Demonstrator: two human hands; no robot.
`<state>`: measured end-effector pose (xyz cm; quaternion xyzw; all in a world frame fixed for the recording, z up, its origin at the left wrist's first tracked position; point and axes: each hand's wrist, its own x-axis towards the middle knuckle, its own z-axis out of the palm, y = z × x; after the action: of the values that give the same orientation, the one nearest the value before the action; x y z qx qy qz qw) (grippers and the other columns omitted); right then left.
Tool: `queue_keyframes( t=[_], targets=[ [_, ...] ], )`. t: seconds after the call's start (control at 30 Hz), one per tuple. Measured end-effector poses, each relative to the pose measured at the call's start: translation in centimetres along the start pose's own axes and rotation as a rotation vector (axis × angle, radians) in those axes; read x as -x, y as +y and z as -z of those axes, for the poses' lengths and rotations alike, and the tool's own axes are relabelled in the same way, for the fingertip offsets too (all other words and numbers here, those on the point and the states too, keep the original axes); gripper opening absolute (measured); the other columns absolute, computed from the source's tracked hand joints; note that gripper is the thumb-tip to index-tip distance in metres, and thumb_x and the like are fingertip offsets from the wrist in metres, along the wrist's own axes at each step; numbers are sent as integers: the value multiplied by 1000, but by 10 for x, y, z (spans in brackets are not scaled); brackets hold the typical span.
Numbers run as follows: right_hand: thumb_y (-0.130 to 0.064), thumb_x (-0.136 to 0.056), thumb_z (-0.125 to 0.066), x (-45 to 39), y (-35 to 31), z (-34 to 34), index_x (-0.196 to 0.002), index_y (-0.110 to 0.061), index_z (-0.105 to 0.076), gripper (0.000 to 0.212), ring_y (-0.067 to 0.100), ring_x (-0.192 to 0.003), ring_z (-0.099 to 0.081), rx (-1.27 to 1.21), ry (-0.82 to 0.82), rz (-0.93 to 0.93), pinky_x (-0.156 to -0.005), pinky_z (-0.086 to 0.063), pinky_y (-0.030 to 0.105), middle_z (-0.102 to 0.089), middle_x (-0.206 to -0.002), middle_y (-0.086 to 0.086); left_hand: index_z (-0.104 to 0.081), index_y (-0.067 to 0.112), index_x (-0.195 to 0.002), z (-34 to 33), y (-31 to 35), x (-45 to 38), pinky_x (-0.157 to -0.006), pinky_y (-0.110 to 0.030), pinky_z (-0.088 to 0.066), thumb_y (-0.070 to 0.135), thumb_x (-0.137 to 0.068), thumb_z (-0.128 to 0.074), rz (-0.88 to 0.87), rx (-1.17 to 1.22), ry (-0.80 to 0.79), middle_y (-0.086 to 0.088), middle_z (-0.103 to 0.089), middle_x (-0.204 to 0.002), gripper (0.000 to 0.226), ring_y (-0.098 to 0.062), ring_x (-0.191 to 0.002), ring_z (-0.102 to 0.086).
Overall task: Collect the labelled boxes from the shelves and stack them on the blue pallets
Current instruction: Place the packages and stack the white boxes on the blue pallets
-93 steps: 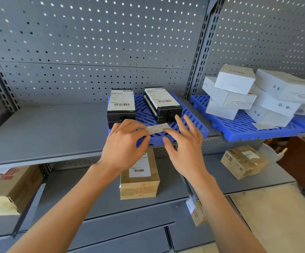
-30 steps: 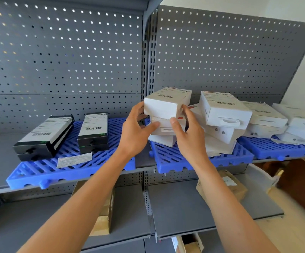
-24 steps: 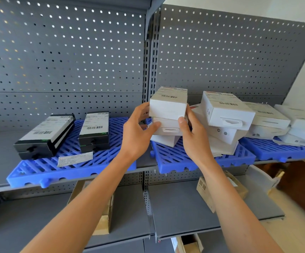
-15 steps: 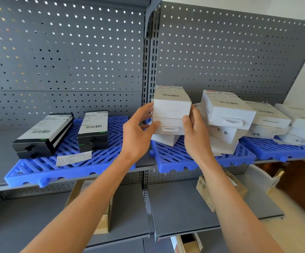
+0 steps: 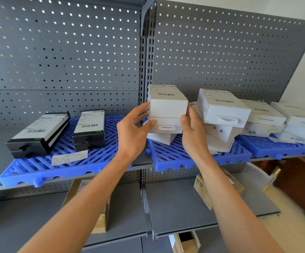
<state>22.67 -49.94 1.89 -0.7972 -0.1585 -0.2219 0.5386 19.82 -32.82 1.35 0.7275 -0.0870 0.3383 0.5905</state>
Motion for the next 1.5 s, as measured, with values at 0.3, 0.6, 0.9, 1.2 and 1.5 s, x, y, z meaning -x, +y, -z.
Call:
queue_keyframes(
  t=[0.3, 0.6, 0.9, 1.2, 1.5],
  targets=[
    [-26, -108, -35, 7, -5, -4, -150, -28, -39, 42, -14, -118, -47, -61, 0, -4, -90, -36, -1, -53, -139, -15, -56, 28, -141, 1, 0, -2, -96, -39, -57, 7, -86, -76, 13, 23, -15, 12, -69, -122, 61, -5, -111, -67],
    [-33, -106, -38, 7, -7, -16, -151, -35, -37, 44, -3, -129, -47, 0, 61, -7, -109, -42, 31, -50, -145, -20, -59, 22, -136, 7, -11, -32, -92, -38, -59, -1, -87, -72, 55, 49, -114, 11, -67, -128, 56, -7, -110, -68],
    [-23, -101, -51, 17, -12, -26, -155, -29, -28, 58, -1, -114, -54, 14, -3, -73, -92, -39, 5, -53, -144, -8, -48, 33, -146, 8, -19, -30, -108, -47, -47, 7, -91, -61, 73, 69, -235, 14, -61, -138, 62, -16, -129, -57],
    [-17, -100, -53, 18, -12, -28, -150, -28, -34, 55, -16, -106, -55, -70, -9, -100, -83, -41, 2, -58, -131, -20, -42, 27, -151, 4, -18, -17, -104, -39, -52, -4, -95, -53, 89, 135, -253, 9, -60, -141, 65, -13, -124, -61],
    [-20, -99, -53, 24, -7, -19, -150, -32, -34, 55, -3, -122, -52, -115, -62, -106, -90, -43, 17, -57, -134, -18, -35, 35, -154, 2, -19, 4, -106, -44, -50, 0, -96, -57, 83, 38, -192, 14, -56, -143, 71, -15, -130, -56]
  ],
)
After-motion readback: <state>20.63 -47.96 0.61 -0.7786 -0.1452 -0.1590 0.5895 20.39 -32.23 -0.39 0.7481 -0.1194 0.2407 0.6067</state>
